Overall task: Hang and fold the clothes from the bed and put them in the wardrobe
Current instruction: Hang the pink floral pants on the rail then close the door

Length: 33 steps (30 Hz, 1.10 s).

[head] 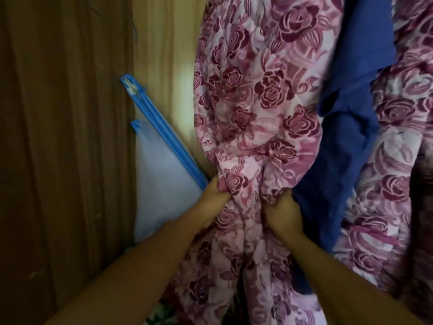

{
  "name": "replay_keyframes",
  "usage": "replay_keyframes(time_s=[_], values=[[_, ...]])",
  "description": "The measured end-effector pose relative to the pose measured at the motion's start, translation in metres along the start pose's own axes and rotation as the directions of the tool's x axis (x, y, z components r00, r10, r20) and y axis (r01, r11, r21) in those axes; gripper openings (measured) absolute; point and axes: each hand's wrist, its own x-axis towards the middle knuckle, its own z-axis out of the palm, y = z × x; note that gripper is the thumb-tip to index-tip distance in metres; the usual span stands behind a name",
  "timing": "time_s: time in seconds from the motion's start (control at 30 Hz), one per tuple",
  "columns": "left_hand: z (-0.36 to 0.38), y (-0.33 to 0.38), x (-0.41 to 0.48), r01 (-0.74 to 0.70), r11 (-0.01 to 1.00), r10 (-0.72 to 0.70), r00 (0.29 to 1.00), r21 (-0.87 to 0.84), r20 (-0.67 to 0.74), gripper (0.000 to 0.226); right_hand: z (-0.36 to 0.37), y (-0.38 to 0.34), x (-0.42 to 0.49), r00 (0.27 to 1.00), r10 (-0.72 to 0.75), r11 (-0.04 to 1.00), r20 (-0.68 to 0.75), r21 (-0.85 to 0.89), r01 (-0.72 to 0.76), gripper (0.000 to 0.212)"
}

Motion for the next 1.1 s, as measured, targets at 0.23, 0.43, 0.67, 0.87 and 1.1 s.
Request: replay_keyframes(time_s=[0.23, 0.43, 0.67, 0.87, 1.1], values=[[-0.04, -0.101, -0.056, 0.067, 0.735, -0.145, 0.988, 0.675, 0.06, 0.065, 0.029, 0.051, -0.038, 0.922, 0.204, 0.944, 0.328, -0.316, -0.096, 0.072], [-0.023, -0.126, -0.121, 0.031, 0.808, -0.155, 0.975, 0.588, 0.161, 0.036, 0.022, 0.083, -0.084, 0.828, 0.232, 0.736, 0.51, -0.649, 0.194, 0.064], [0.003, -0.095, -0.189, 0.09, 0.599, -0.252, 0.964, 0.796, 0.08, 0.022, -0.019, 0.065, -0.11, 0.602, 0.179, 0.886, 0.778, -0.393, 0.244, 0.031], [0.014, -0.073, -0.262, 0.313, 0.311, -0.387, 0.904, 0.897, -0.181, 0.048, -0.036, 0.053, -0.14, 0.453, -0.072, 0.849, 0.889, -0.184, 0.496, 0.038], [0.005, -0.029, -0.386, 0.581, 0.062, -0.438, 0.747, 0.812, -0.501, 0.053, -0.042, 0.025, -0.184, 0.327, -0.172, 0.758, 0.929, -0.088, 0.647, 0.047]])
